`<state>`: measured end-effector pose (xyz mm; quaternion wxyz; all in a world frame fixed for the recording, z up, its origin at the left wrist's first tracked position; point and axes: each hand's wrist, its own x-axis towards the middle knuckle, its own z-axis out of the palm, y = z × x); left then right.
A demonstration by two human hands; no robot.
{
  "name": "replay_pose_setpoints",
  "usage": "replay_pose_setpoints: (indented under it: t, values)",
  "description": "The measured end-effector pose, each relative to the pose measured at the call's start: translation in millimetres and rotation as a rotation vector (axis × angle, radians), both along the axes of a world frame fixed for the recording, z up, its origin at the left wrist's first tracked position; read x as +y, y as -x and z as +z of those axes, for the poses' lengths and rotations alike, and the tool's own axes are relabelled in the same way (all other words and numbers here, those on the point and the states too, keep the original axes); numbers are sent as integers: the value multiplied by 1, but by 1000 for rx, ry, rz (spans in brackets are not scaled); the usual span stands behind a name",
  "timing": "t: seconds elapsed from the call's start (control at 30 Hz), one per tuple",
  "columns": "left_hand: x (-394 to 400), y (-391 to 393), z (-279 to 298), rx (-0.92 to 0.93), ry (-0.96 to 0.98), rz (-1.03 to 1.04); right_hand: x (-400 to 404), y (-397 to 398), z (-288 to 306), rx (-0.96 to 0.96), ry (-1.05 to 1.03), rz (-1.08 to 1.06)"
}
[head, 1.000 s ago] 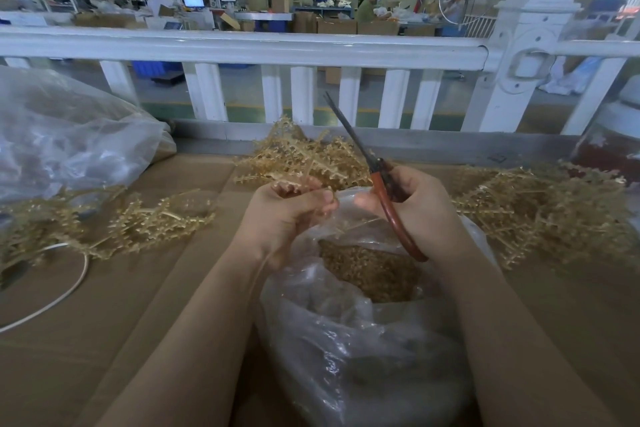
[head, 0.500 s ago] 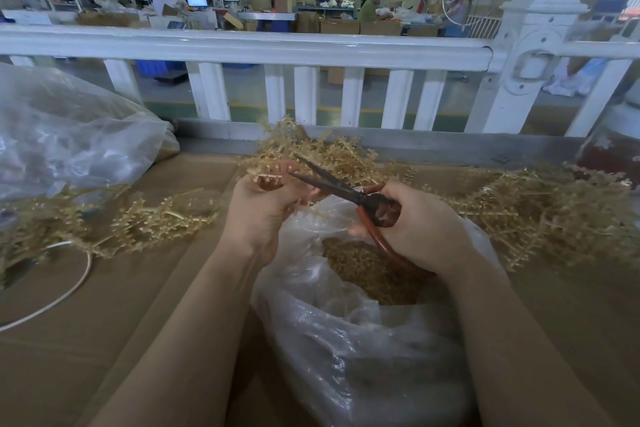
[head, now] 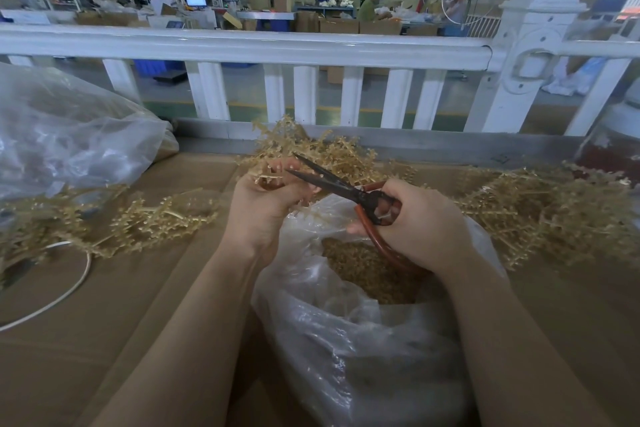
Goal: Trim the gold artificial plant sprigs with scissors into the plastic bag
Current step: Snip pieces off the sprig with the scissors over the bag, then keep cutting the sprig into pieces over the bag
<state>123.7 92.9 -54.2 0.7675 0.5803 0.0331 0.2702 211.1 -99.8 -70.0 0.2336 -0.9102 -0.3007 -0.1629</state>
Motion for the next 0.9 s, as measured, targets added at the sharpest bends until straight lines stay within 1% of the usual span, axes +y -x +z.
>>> replay_pose_setpoints:
  t: [0.43, 0.6, 0.73, 0.9]
  values:
    - [0, -1, -3, -32, 51, 0, -3, 2, 2, 23, -17, 19]
    - [1, 1, -2, -42, 25, -31, -4, 4, 2, 13, -52, 39]
    - [2, 3, -1, -66, -4, -68, -3, 4, 1, 44, -53, 58]
    - [3, 2, -1, -67, 6, -56, -3, 3, 1, 75, -61, 55]
